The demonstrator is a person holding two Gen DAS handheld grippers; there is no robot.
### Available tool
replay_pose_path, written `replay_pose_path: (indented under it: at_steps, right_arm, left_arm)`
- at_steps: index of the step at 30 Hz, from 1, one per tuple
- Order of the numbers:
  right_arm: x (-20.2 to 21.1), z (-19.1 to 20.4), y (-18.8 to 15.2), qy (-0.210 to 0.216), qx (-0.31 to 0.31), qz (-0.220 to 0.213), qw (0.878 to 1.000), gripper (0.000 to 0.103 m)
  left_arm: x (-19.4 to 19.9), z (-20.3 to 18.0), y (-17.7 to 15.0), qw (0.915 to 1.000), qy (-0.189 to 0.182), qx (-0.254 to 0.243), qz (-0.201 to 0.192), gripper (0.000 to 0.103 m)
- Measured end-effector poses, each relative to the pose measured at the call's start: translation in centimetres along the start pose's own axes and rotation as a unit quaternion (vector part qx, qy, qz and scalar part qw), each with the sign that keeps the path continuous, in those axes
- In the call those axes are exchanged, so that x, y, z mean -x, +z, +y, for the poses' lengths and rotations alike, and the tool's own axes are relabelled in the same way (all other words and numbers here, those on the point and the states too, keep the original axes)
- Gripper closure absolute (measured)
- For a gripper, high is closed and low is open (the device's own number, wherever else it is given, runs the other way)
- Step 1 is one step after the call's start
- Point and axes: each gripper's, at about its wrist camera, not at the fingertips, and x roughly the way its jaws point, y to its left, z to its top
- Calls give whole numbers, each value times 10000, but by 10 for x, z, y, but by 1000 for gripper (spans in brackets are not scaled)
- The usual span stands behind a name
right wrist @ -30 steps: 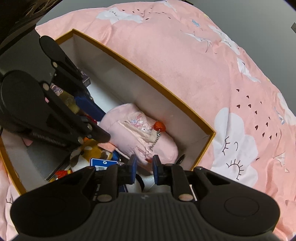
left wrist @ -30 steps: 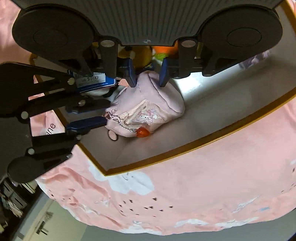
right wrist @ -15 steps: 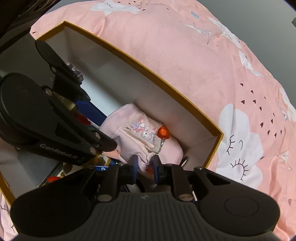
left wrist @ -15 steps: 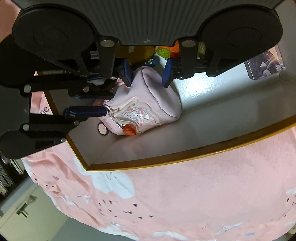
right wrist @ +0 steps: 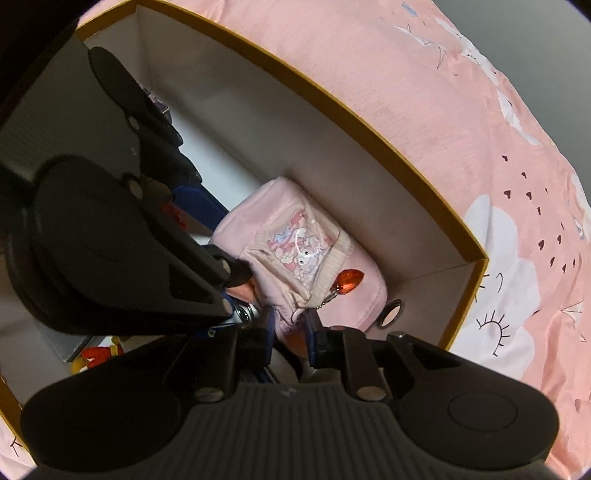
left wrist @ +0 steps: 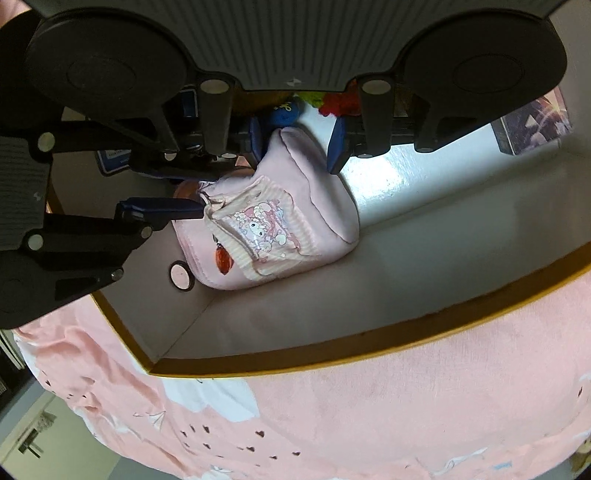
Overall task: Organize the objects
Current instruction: 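Open the left tool and push the pink pouch down into the box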
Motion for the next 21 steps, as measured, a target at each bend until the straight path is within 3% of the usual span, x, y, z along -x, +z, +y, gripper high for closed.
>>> replay_pose_path:
  at_steps: [7,12,13,16,21]
  right_arm:
    - [21,0,-3,18,90,-187,9998,84]
    - [43,-11,-2,-19,-63,-419,9991,84]
    - [45,-15,0,-17,-153,-446,9989,84]
    - [42,-23,3,7,-281,-396,9988,87]
    - [32,-15,2,5,-140,-218,9997,92]
  left_arm:
    - [28,8,-6,9993,-341,-64,-133,55]
    - [54,26,-3,9938,-923,470,-403,54]
    - [56,26,-1,9937,-915,500,-408,54]
    - [49,22,2,9963,-720,383,-254,69]
    - [34,16,1,9976,-600,297,-169,74]
